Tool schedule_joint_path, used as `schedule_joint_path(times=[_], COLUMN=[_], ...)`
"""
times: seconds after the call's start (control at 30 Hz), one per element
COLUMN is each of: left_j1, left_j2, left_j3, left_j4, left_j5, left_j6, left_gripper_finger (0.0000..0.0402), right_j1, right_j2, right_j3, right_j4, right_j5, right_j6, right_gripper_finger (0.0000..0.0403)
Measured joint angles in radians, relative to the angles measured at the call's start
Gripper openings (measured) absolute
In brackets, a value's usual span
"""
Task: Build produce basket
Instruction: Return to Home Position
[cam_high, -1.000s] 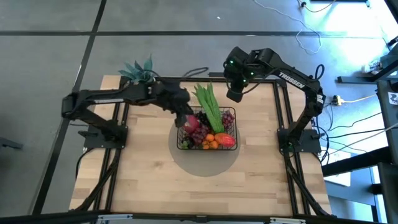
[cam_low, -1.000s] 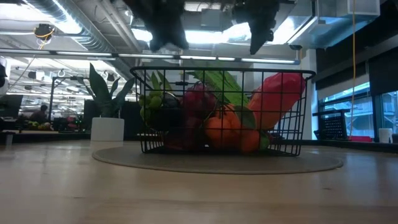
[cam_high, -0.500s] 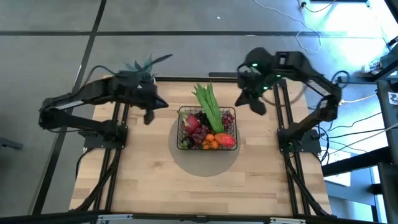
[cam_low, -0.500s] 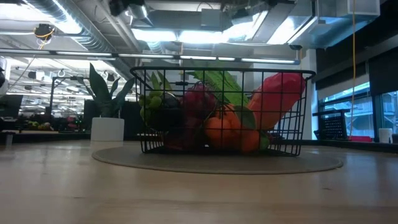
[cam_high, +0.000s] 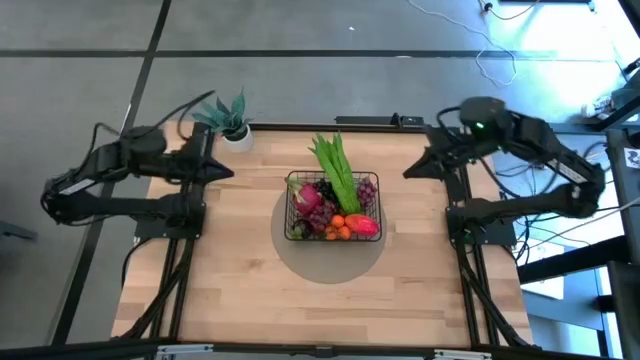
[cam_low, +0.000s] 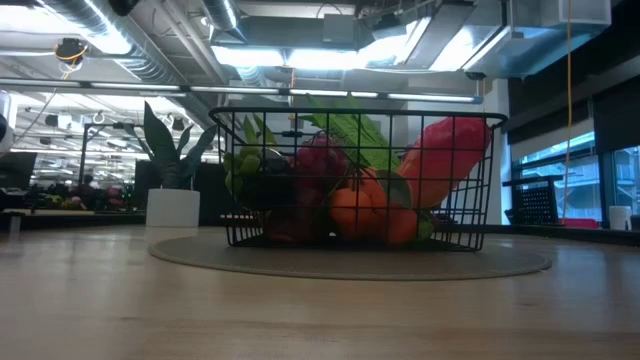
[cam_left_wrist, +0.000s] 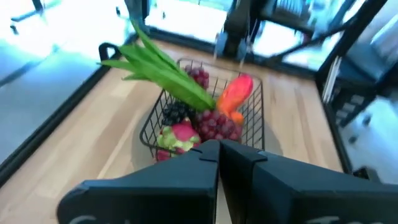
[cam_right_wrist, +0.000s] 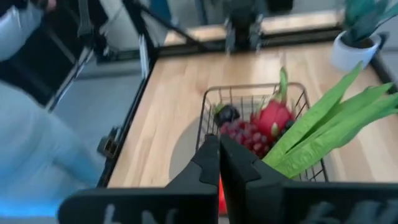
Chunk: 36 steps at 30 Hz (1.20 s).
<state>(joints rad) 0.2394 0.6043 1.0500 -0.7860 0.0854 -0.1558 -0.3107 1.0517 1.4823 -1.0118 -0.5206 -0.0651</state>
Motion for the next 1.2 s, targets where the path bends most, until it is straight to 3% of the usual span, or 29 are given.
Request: schedule_joint_path(times=[0.33,0.67,1.13,1.2], left_j1=[0.000,0.000,0.000,0.000], left_j2=[-0.339,-0.603,-0.601,-0.601], left_j3=[-0.264,-0.372,-0.394,-0.394], left_j4=[0.215,0.273,0.265,0.266], left_j5=[0.002,0.002,0.011,0.010], left_j6=[-0.071,-0.099,-0.103,-0.099], left_gripper_finger=[0.0000,0.0000,0.0000,0.0000], right_j1=[0.000,0.000,0.000,0.000], right_j2=[-0.381,-0.673,-1.052,-1.046], right_j3=[-0.414,-0.704,-0.951,-0.958], right_j4=[0.367,0.525,0.569,0.563], right_j5=[0.030,0.031,0.030,0.013], right_j6=[0.157,0.276,0.351,0.353], right_gripper_finger=[0.0000,0.0000,0.0000,0.0000])
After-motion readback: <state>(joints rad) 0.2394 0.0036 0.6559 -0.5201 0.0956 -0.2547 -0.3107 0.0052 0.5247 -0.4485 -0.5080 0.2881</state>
